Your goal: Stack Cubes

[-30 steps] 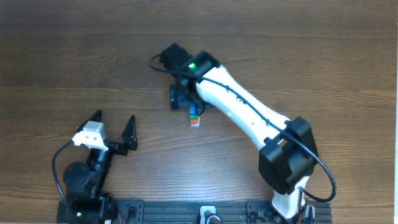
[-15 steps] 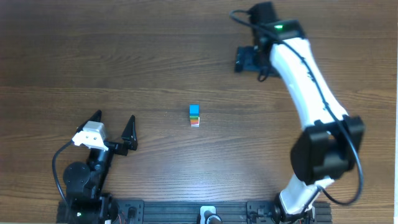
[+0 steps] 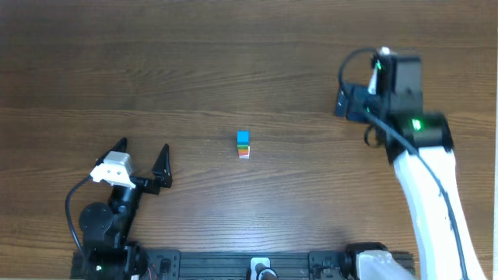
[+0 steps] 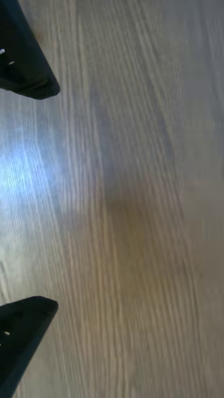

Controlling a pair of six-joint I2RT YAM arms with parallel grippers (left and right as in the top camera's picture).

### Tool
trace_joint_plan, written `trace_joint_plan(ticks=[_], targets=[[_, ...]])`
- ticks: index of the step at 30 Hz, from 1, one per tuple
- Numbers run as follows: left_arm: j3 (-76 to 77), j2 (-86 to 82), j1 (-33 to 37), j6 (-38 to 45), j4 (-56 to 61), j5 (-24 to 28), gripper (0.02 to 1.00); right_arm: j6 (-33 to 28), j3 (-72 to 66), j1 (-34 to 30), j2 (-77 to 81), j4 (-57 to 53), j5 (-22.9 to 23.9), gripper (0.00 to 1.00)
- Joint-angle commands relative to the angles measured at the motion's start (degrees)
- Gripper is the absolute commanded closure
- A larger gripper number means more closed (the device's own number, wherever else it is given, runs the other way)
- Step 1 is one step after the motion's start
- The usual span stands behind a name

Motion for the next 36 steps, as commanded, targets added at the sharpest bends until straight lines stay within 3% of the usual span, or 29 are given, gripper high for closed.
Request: trace_joint_plan(ticks=[1, 11, 20, 23, 29, 36], targets=[[-0.3, -0.3, -0.2, 0.8, -0.1, -0.3, 0.018, -2.9, -10.4, -1.7, -12.2, 7.0, 0.5, 0.009], [-0.3, -0.3, -0.2, 0.8, -0.1, -0.3, 0.02, -3.2, -35.3, -2.0, -41.1, 27.1, -1.6, 0.007], [-0.3, -0.3, -0.2, 0.8, -0.1, -0.3, 0.018, -9.2, -44.5, -3.0, -61.5, 31.3, -10.5, 0.007], [-0.3, -0.3, -0.2, 0.8, -0.1, -0.3, 0.018, -9.2, -47.9, -4.1, -66.8, 31.6, -11.4, 0.007], [-0.3, -0.3, -0.2, 0.8, -0.1, -0.3, 0.02, -9.2, -54.9, -5.1, -69.7, 39.1, -15.4, 0.009], [-0.3, -0.3, -0.2, 0.8, -0.1, -0.3, 0.02, -11.0, -61.7, -5.1, -69.7, 47.6, -15.2, 0.009]])
